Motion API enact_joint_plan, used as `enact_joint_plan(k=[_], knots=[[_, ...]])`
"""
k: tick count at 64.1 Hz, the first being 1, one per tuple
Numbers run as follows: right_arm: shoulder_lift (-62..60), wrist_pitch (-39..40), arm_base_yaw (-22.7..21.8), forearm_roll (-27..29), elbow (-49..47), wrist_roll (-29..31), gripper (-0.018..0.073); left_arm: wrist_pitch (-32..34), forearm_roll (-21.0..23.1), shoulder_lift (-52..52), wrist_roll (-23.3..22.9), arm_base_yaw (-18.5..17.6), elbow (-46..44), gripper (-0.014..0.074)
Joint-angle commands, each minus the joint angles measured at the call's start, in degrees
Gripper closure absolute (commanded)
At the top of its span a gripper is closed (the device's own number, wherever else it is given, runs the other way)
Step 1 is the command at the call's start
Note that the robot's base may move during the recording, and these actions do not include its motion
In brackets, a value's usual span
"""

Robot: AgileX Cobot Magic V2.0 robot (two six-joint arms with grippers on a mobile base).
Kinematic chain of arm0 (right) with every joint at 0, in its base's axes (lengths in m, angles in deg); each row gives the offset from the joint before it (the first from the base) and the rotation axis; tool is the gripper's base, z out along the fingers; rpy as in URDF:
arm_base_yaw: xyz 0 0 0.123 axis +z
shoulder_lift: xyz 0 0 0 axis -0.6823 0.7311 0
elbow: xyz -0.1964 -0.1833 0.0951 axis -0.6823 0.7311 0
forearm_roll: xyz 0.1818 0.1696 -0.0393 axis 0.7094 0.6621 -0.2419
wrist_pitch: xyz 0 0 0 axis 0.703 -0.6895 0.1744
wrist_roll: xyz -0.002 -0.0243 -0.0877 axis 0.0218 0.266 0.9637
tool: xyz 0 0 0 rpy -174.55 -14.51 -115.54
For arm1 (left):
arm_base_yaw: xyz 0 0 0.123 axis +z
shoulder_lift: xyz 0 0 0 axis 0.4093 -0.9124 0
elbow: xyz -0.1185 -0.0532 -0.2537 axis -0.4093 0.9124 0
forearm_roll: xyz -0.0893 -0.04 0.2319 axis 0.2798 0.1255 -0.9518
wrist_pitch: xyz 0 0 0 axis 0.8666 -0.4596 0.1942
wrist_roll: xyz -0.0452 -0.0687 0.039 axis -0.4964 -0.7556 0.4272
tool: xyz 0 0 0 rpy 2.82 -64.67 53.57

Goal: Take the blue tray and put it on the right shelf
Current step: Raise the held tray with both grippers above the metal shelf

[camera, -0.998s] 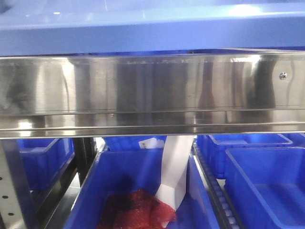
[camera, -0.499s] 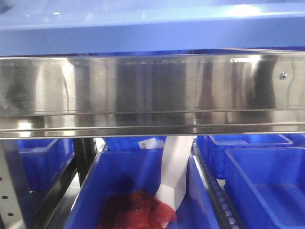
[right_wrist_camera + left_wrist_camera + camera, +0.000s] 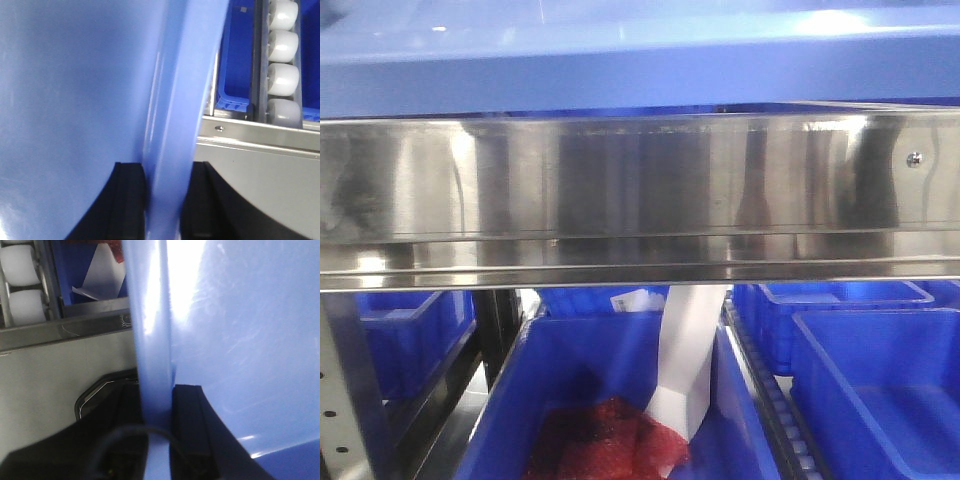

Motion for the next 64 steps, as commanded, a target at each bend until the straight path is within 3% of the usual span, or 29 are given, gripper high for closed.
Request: enact_joint_plan(k=[1,11,24,47,64], knots=[[-1.22,6.54,0.09,0.86,-1.53,1.63,0.0504,-2.56,4.36,1.30,1.42,-0.66,-1.81,0.0645],[-1.22,6.85,0.09,0.86,-1.53,1.63,0.0504,-0.80,4.36,1.20,2.37,-0.66,-1.81,0.0645],[-0.05,11.32,0.09,0.86,-4.60,1.63,0.0504,3.83,4.25,0.83,12.25,1.25,-3.28,0.0645],[16.12,11.33,-2.27,0.73,-25.21,3.84,0.0504,5.25,4.25,-12.14,13.92,13.32,-21.45,0.0645],[27.62,12.90,-4.68,0.56,-29.70,3.84,0.0504,8.16,4.25,-21.92,14.37,17.00,-25.88,0.0645]])
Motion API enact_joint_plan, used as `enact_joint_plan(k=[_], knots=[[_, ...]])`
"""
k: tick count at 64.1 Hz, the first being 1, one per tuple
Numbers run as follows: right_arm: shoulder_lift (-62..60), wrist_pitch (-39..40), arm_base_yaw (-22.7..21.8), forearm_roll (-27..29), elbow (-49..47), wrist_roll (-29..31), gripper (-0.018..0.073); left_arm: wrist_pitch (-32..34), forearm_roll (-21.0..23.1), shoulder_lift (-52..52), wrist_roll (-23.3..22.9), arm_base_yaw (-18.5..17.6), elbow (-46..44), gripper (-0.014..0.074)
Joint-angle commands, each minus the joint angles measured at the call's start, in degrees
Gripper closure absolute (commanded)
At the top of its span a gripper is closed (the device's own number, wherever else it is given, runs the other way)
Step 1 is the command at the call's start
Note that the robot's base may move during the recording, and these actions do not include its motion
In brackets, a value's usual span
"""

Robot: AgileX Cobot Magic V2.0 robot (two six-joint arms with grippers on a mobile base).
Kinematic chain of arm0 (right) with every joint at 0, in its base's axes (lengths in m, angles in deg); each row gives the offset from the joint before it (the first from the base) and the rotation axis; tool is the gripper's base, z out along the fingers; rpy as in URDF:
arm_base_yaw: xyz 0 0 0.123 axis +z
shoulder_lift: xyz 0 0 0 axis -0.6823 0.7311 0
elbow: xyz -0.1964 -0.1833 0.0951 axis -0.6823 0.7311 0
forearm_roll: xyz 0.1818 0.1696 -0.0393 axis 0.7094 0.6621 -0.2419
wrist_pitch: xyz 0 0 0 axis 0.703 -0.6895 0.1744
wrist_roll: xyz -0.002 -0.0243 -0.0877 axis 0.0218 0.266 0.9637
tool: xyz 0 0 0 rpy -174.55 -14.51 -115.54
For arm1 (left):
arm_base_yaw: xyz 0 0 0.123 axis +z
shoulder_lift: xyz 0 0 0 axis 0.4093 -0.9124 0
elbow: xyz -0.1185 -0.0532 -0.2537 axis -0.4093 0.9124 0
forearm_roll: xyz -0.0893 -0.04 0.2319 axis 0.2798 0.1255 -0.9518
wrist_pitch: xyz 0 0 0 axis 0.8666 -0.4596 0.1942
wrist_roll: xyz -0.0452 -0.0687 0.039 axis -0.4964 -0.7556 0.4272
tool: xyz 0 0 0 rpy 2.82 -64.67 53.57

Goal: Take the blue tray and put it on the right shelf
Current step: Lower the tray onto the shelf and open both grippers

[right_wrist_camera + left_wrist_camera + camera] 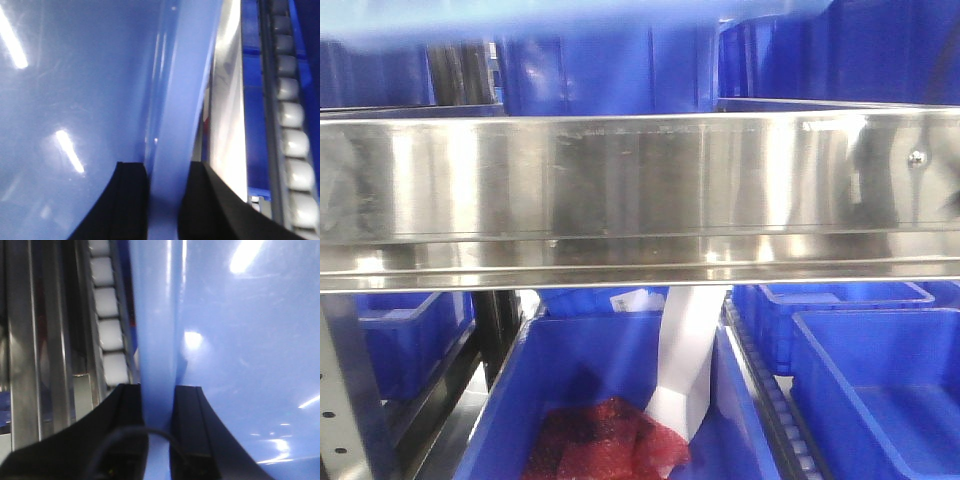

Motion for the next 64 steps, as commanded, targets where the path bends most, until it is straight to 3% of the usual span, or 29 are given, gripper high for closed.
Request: enact_joint_plan(k=[1,16,23,30,35,40,45,54,64], knots=[[1.34,6.14,-0.11,3.26,-2.35,1.29,0.0504,5.37,5.12,-0.26,0.32,-0.48,-2.43,0.0645],[7.64,4.66,-2.06,3.26,-2.35,1.44,0.0501,4.34,5.23,-6.01,1.53,-0.48,-2.43,0.0640],[8.16,4.50,-2.06,3.26,-2.35,2.28,0.0467,4.21,5.34,-6.32,2.33,-0.48,-2.43,0.0577],[7.98,4.56,-2.06,3.26,-2.35,2.57,0.0299,4.32,5.34,-6.32,2.31,-0.48,-2.43,0.0417],[7.84,4.29,-2.06,3.26,-2.35,2.57,0.0077,4.21,5.34,-6.32,2.31,-0.48,-2.43,0.0268],[7.84,3.14,-2.06,3.26,-2.46,2.57,-0.0085,4.13,5.86,-6.32,2.31,-0.48,-2.43,0.0142],[7.64,1.84,-2.06,3.26,-2.46,2.57,-0.0067,3.50,6.95,-6.10,2.31,-0.48,-2.43,0.0080],[5.45,1.16,-1.99,3.26,-2.46,2.57,-0.0062,1.82,9.34,-4.77,2.20,-0.48,-2.43,0.0102],[0.76,1.08,-1.87,3.26,-2.46,2.57,-0.0062,1.46,9.56,-0.20,2.20,-0.48,-2.43,0.0188]])
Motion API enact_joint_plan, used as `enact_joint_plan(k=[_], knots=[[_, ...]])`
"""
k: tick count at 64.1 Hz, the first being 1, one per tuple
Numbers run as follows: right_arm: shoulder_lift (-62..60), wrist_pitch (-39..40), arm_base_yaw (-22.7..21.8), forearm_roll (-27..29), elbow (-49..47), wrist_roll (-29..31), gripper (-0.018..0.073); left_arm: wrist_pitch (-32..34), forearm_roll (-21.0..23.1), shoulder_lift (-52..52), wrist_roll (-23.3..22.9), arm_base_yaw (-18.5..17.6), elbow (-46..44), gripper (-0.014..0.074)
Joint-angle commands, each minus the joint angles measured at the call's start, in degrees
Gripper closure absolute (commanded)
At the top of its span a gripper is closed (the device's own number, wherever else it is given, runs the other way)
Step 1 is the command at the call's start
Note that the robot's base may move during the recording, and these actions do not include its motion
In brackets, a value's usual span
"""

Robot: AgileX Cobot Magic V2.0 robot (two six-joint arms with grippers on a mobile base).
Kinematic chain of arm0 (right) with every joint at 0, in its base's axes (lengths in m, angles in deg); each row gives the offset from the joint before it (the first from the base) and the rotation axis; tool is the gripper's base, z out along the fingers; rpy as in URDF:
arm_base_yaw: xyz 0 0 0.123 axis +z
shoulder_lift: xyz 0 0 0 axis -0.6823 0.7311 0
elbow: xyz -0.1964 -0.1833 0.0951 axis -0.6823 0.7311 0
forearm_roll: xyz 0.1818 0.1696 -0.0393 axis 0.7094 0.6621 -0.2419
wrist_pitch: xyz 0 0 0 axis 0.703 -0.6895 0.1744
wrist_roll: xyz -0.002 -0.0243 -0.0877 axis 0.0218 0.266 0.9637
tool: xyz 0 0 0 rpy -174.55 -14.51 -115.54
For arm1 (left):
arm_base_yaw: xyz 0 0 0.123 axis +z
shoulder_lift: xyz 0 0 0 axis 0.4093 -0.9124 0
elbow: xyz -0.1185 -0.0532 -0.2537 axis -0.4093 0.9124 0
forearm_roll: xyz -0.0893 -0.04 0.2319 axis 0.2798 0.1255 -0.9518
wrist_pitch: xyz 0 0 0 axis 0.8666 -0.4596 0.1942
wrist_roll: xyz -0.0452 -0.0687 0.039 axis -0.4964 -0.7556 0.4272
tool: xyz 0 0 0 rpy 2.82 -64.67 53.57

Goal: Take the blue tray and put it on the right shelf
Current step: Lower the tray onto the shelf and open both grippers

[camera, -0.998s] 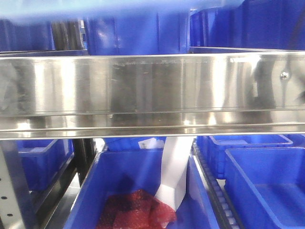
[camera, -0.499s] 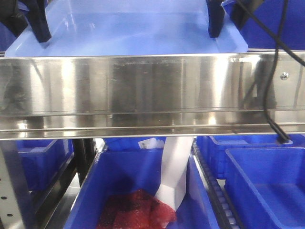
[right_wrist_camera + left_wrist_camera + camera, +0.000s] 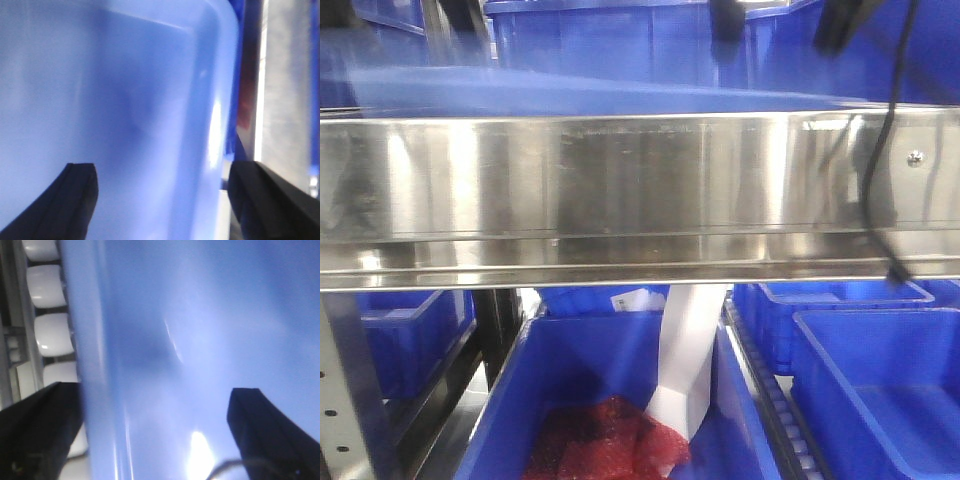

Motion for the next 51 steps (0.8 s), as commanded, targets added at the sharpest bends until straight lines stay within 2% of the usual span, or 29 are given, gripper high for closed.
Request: enact_joint_plan(k=[1,13,18,25,30,38,40,51], knots=[[-6.61,1.84,-0.04,-0.69,-2.12,0.42,-0.0062,1.08,2.15,6.36,0.10,-0.47,-2.10,0.0192],[-14.26,2.87,1.16,-0.98,0.86,0.57,-0.0060,0.99,-1.53,15.02,0.10,-0.47,1.22,0.0218],[-17.36,4.06,2.55,-1.06,4.04,0.93,-0.0022,1.89,-2.31,19.59,0.10,-0.47,4.34,0.0218],[-22.69,6.68,5.17,-1.72,9.84,0.93,0.0119,5.62,-2.35,27.67,0.10,-0.47,11.33,0.0218],[-27.31,9.25,7.07,-2.69,15.61,0.93,0.0274,9.05,-2.45,34.98,0.10,-0.47,17.93,0.0230],[-34.22,13.84,8.41,-2.79,24.21,0.93,0.0480,14.28,-2.58,45.27,0.33,-0.47,27.97,0.0343],[-35.73,15.11,8.46,-2.79,26.50,0.93,0.0508,15.75,-2.70,47.92,0.41,-0.47,30.66,0.0384],[-47.28,22.71,8.46,-3.73,39.57,1.23,0.0503,21.38,-2.70,61.68,0.55,-0.47,43.51,0.0628]])
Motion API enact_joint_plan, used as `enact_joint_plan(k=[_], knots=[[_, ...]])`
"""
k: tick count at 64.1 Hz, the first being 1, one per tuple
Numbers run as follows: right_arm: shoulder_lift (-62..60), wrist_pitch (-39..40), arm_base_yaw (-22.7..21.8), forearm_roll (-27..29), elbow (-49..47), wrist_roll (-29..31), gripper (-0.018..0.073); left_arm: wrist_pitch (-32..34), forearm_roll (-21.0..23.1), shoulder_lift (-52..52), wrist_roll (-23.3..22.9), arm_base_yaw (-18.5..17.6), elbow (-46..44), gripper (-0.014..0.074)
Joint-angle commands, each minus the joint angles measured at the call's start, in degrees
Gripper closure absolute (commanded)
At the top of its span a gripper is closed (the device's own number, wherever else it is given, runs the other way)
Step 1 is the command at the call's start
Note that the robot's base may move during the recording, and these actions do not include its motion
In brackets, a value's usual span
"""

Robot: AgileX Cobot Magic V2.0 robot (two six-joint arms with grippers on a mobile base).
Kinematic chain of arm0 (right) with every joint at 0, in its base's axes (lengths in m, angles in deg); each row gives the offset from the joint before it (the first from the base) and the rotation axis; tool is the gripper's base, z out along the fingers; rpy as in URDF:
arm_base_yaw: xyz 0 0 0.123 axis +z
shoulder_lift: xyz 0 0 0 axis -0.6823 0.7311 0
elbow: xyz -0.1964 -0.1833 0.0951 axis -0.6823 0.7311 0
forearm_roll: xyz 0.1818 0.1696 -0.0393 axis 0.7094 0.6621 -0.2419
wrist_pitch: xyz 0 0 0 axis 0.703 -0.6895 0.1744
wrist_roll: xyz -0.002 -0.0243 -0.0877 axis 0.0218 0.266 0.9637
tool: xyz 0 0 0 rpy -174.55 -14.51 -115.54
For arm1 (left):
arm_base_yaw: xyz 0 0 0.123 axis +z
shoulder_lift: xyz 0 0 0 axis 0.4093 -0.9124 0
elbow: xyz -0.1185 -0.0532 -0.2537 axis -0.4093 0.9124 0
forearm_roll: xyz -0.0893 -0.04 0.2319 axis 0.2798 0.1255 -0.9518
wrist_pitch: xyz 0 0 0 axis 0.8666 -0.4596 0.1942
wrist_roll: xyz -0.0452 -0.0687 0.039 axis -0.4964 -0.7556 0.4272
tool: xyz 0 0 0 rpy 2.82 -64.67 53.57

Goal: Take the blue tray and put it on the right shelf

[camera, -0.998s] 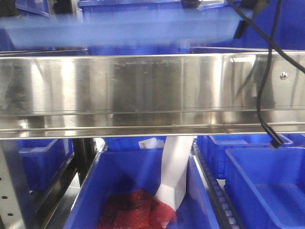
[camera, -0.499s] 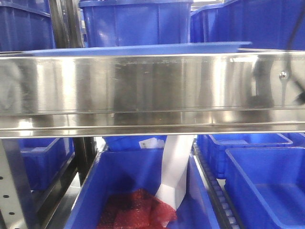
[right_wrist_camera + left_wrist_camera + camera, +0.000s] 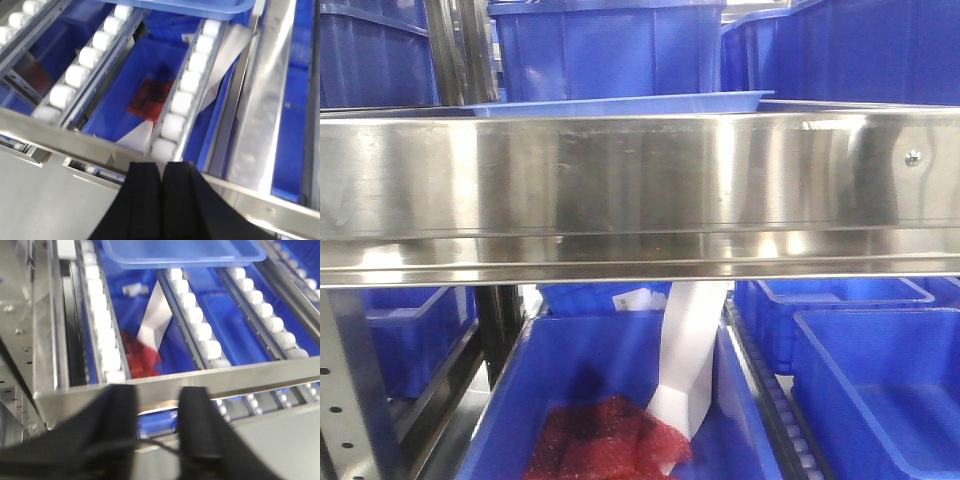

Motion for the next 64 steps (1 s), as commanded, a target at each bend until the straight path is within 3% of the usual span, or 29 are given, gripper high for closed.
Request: enact_joint_plan(k=[1,13,20,32,64], knots=[[-6.38,8.30,0.10,-2.64,4.43,0.94,0.0503,6.82,0.48,5.89,0.42,-0.47,3.77,0.0645],[-19.55,18.79,0.10,-5.02,18.16,5.07,0.0503,10.40,0.48,16.87,0.69,-0.47,13.97,0.0645],[-27.35,24.81,0.10,-5.87,24.96,8.08,0.0503,14.09,0.48,22.47,3.54,-0.47,18.23,0.0645],[-37.54,32.12,0.10,-8.52,31.81,8.33,0.0503,22.26,0.23,28.14,4.37,-0.47,21.94,0.0645],[-37.77,32.15,0.10,-8.57,31.92,8.33,0.0503,22.00,0.94,28.15,4.37,-0.47,21.94,0.0645]])
